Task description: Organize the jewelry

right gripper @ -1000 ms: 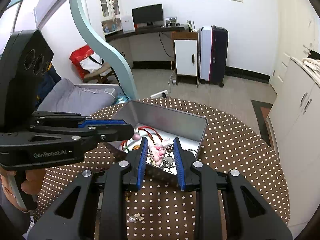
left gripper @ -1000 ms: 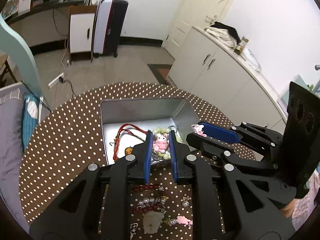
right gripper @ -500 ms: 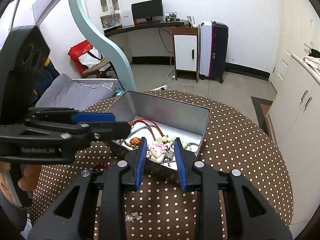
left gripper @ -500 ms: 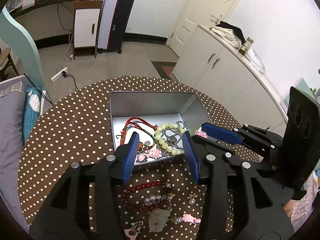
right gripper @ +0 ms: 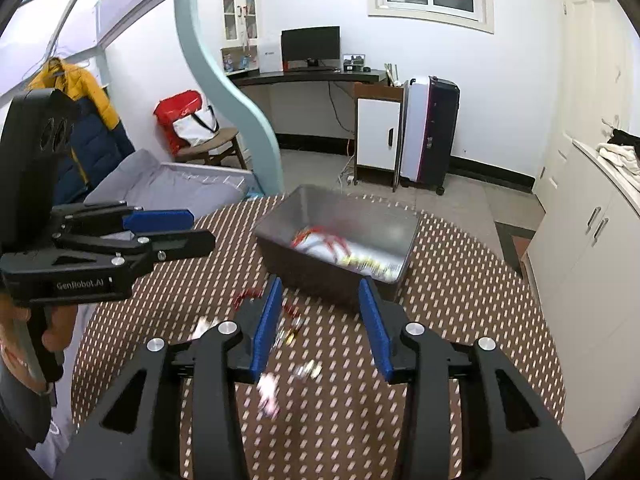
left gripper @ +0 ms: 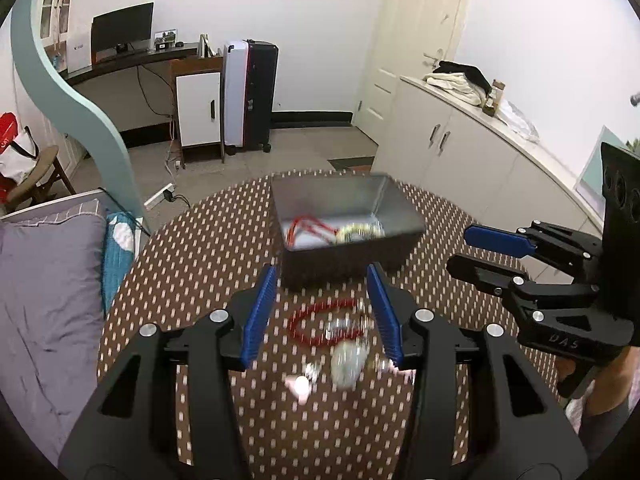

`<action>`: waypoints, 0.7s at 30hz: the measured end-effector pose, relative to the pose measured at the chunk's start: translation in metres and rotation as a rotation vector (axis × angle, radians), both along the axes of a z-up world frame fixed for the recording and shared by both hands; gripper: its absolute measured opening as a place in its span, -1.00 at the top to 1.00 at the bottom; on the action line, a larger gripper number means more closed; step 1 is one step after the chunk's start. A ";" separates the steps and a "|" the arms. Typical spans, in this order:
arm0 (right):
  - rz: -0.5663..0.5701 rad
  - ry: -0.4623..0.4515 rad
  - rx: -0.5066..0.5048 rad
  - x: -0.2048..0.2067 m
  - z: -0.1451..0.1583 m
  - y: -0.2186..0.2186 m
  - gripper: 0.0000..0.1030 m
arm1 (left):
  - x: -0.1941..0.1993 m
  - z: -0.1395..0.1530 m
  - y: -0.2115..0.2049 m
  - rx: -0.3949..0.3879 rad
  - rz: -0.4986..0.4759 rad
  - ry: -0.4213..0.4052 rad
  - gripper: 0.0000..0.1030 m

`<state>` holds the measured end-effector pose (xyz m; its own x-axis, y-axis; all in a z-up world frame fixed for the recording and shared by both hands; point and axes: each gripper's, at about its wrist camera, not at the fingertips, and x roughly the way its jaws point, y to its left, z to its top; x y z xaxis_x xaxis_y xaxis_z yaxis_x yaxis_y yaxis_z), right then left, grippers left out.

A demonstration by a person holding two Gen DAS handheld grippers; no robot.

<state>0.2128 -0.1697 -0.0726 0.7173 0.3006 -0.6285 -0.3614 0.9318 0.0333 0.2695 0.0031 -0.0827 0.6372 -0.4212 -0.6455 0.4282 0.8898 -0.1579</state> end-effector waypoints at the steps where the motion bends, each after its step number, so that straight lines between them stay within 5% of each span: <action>1: 0.001 0.009 -0.004 -0.007 -0.006 0.001 0.25 | -0.008 -0.006 0.003 0.011 0.004 0.002 0.09; 12: 0.009 0.138 -0.088 -0.031 -0.071 0.025 0.25 | -0.037 -0.059 0.020 0.032 0.036 0.097 0.09; 21: 0.034 0.156 -0.115 -0.017 -0.079 0.042 0.27 | -0.038 -0.076 0.023 0.058 0.054 0.109 0.09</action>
<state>0.1963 -0.1274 -0.1516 0.5990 0.2430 -0.7630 -0.3916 0.9200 -0.0144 0.2314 0.0264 -0.1588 0.5827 -0.3477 -0.7346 0.3621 0.9203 -0.1483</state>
